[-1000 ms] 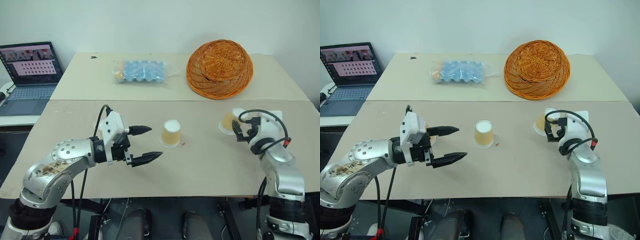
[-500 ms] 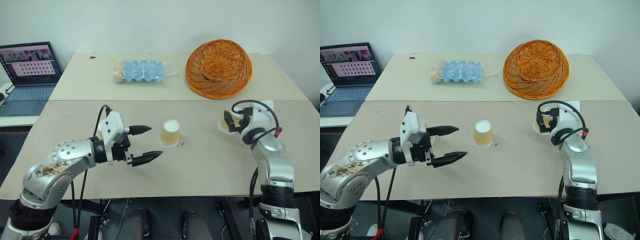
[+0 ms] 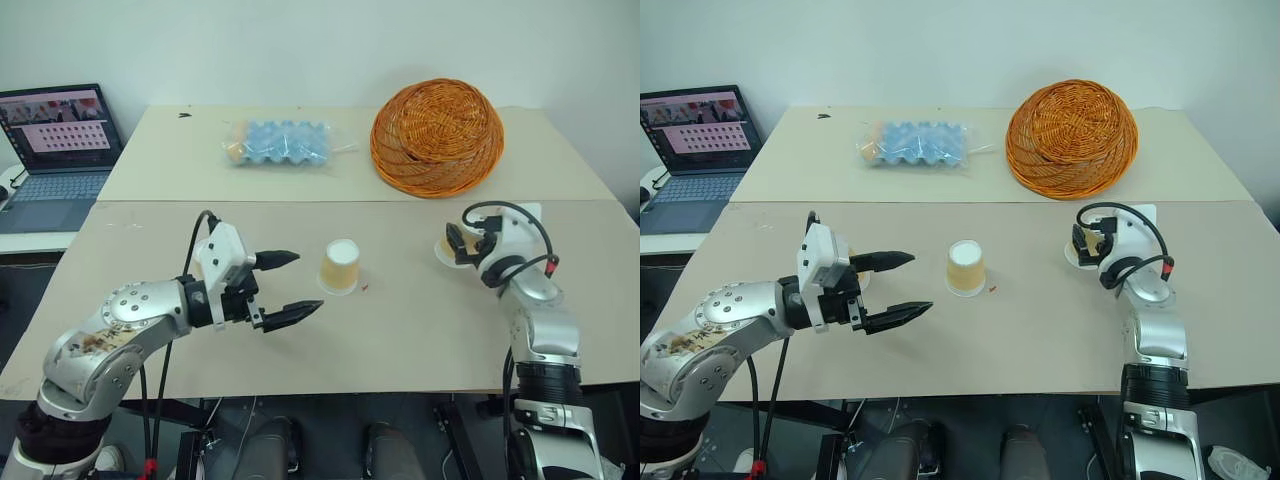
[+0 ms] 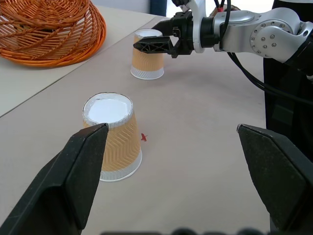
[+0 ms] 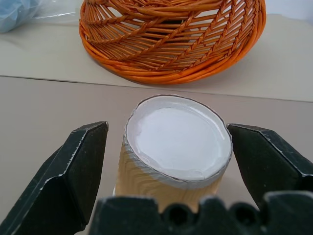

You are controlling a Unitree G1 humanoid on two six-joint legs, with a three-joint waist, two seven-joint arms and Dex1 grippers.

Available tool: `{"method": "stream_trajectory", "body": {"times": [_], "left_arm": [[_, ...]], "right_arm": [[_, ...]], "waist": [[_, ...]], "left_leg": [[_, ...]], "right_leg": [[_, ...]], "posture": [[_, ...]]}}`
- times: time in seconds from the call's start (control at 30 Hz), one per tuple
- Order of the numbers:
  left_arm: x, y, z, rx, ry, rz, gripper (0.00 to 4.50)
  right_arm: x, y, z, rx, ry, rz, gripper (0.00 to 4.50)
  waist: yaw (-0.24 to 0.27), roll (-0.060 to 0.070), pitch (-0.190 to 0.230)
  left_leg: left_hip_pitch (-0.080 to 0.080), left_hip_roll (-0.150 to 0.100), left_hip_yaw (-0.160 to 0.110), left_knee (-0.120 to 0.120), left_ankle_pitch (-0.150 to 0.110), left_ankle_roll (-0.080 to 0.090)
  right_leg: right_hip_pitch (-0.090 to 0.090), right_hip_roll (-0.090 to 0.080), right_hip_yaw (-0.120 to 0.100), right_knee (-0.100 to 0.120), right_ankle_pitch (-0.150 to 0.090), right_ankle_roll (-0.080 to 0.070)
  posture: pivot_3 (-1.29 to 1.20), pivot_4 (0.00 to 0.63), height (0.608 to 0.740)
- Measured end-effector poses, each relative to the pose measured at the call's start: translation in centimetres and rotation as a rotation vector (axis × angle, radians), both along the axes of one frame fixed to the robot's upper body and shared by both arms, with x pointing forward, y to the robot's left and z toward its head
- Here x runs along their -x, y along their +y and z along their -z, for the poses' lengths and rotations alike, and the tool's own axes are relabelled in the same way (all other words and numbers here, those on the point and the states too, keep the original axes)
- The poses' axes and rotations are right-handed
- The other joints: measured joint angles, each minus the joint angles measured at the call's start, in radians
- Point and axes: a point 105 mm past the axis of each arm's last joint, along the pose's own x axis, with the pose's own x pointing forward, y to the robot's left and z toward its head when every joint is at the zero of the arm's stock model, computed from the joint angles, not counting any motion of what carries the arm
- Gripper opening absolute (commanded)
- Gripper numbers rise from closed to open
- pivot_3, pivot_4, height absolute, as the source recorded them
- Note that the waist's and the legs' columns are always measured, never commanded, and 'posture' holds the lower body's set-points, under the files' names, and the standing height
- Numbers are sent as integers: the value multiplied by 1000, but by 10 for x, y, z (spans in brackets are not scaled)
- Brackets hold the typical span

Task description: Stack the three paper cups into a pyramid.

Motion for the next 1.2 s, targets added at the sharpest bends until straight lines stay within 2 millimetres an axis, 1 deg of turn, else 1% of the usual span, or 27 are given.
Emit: {"method": "stream_trajectory", "body": {"times": [0.17, 0.3, 0.33, 0.37, 0.4, 0.6, 0.67, 0.7, 0.73, 0.77, 0.83, 0.87, 0.9, 0.93, 0.97, 1.07, 1.2], "left_arm": [[0, 0, 0, 0, 1, -1, 4500], [0, 0, 1, 0, 3, -1, 4500], [0, 0, 1, 0, 5, -2, 4500], [0, 1, 2, 0, 7, -3, 4500], [0, 1, 2, 0, 8, -3, 4500], [1, 1, 3, 0, 12, -5, 4500], [1, 2, 4, 0, 18, -7, 4500], [1, 2, 5, 0, 19, -7, 4500], [1, 2, 5, -1, 19, -7, 4500], [1, 2, 5, -1, 18, -8, 4500], [1, 2, 4, 0, 18, -7, 4500], [1, 2, 4, 0, 18, -6, 4500], [1, 2, 4, 0, 18, -6, 4500], [1, 1, 4, 0, 18, -5, 4500], [1, 1, 4, 0, 18, -5, 4500], [1, 1, 4, -1, 20, -5, 4500], [1, 1, 5, -5, 29, -7, 4500]], "right_arm": [[0, 0, 0, -3, -1, 2, 4471], [0, 2, 1, -3, -1, -3, 3530], [0, 3, 0, -1, -3, -6, 3107], [-1, 3, 0, 1, -4, -8, 2801], [-1, 3, 0, 1, -3, -9, 2629], [0, 3, 0, 4, -4, -11, 2629], [1, 6, -4, 7, -11, -47, 2629], [2, 8, -6, 1, -16, -75, 2629], [8, 18, -14, -20, -22, -183, 2629], [11, 25, -20, -28, -31, -244, 2629], [27, 47, -37, -30, -36, -469, 2629], [36, 56, -42, -19, -28, -561, 2629], [46, 66, -44, -16, -12, -659, 2629], [61, 79, -44, -18, 21, -801, 2629], [70, 85, -43, -16, 44, -878, 2629], [81, 94, -38, 15, 97, -1004, 2629], [78, 93, -27, 9, 145, -1029, 2629]], "waist": [[-1, 0, 0], [-2, 0, 0], [-2, 0, 0], [-2, 0, 0], [-2, 0, 0], [-3, 0, 0], [-3, 0, 0], [-3, 0, 0], [-3, 0, 0], [-3, 0, 0], [-3, 0, 0], [-2, 0, 0], [-1, 0, 0], [1, 0, 0], [2, 0, 0], [6, 0, 0], [10, 0, 0]], "left_leg": [[0, 0, 0, 0, 0, 0], [0, 0, 0, 0, 0, 0], [0, 0, 0, 0, 0, 0], [0, 0, 0, 0, 0, 0], [0, 0, 0, 0, 0, 0], [0, 0, 0, 0, 0, 0], [0, 0, 0, 0, 0, 0], [0, 0, 0, 0, 0, 0], [0, 0, 0, 0, -1, 2], [0, 0, 0, 0, -3, 4], [0, 1, -1, 0, -3, 5], [0, 1, -1, 0, -3, 6], [0, 1, -1, 0, -4, 6], [0, 1, -1, 0, -4, 6], [0, 1, -1, 0, -4, 6], [0, 0, -1, 1, -4, 6], [0, 0, -1, 1, -4, 6]], "right_leg": [[0, 0, 0, 0, 0, 0], [0, 0, 0, 0, 0, 0], [0, 0, 0, 0, 0, 0], [0, 0, 0, 0, 0, 0], [0, 0, 0, 0, 0, 0], [0, 0, 0, 0, 0, 0], [0, 0, 0, 0, 0, 0], [0, 0, 0, 0, 0, 0], [0, 0, 0, 0, 0, 0], [0, 0, 0, -1, 0, 0], [0, 0, 0, -1, 0, 0], [1, 0, -1, -1, 0, 0], [1, 0, -1, -2, 0, 0], [1, 0, -1, -2, 0, 0], [2, 0, -1, -2, 0, 0], [1, -1, -1, -2, 0, 0], [1, -1, -1, -2, 0, 0]], "posture": [[0, 150, 726], [0, 150, 726], [0, 150, 726], [0, 150, 726], [0, 150, 726], [0, 150, 726], [0, 150, 726], [0, 150, 726], [0, 150, 726], [0, 150, 726], [0, 150, 726], [0, 150, 726], [0, 150, 726], [0, 150, 726], [0, 150, 726], [0, 150, 726], [0, 150, 726]]}}
